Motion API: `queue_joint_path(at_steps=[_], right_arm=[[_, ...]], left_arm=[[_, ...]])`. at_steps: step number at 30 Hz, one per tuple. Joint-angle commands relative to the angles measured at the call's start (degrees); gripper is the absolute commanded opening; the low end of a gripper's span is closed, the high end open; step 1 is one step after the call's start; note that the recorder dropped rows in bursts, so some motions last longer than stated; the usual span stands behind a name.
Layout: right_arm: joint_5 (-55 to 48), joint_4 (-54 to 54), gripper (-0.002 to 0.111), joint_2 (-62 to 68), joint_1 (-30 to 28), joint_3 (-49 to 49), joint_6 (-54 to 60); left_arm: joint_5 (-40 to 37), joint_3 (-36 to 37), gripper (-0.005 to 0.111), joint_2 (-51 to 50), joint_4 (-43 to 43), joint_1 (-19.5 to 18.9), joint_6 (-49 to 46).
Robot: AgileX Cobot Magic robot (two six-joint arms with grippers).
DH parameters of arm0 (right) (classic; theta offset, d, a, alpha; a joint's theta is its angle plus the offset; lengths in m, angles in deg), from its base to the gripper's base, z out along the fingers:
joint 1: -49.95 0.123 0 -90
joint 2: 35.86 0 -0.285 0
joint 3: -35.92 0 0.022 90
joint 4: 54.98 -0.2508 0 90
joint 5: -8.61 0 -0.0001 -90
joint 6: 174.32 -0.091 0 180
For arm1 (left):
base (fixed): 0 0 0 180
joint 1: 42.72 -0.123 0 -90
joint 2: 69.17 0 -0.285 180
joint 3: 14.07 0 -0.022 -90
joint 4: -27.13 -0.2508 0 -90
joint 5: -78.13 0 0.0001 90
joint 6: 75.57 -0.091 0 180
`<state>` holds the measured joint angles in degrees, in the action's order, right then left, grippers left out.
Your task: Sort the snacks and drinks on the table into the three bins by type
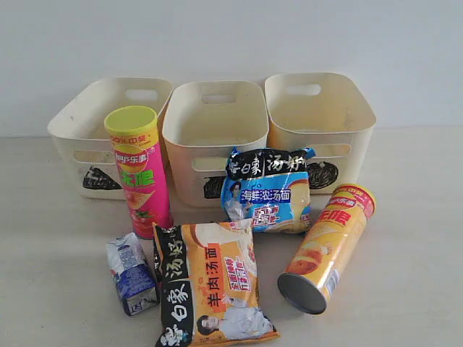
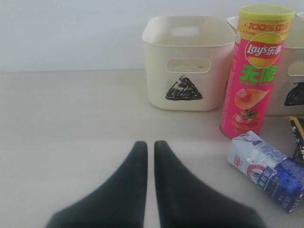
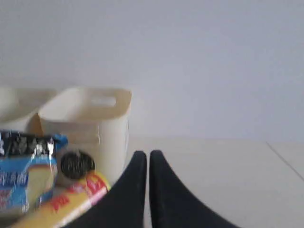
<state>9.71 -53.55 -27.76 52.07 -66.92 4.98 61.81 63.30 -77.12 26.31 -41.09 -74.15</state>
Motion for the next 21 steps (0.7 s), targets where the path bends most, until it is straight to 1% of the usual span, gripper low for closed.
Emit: queue_joint_path(at_steps=[1, 4, 6, 9, 12, 14, 21], right_arm=[[14.41, 0.56, 0.0, -0.31, -0.27, 0.06, -10.0], [18.75, 0.56, 0.0, -0.31, -0.27, 0.06, -14.09], [18.39, 0.56, 0.0, -0.31, -0.27, -0.8, -14.09], [16.19, 0.56, 0.0, 2.23, -0.27, -5.85, -14.09], [13.2, 1.5, 0.0, 7.86, -0.27, -12.73, -13.79], [11.38, 4.17, 0.0, 13.94, -0.27, -18.12, -13.79], [4.15, 9.42, 0.0, 28.33, -0.27, -29.33, -13.79]], left_arm=[[0.46, -0.16, 0.004, 0.17, 0.36, -0.05, 0.71], [0.35, -0.16, 0.004, 0.17, 0.36, -0.05, 0.71], [0.45, -0.16, 0.004, 0.17, 0.36, -0.05, 0.71], [0.45, -0.16, 0.004, 0.17, 0.36, -0.05, 0.71], [0.45, -0.16, 0.004, 0.17, 0.36, -0.05, 0.71], [0.45, -0.16, 0.004, 0.17, 0.36, -0.05, 0.71], [0.45, -0.16, 0.004, 0.17, 0.36, -0.05, 0.71]])
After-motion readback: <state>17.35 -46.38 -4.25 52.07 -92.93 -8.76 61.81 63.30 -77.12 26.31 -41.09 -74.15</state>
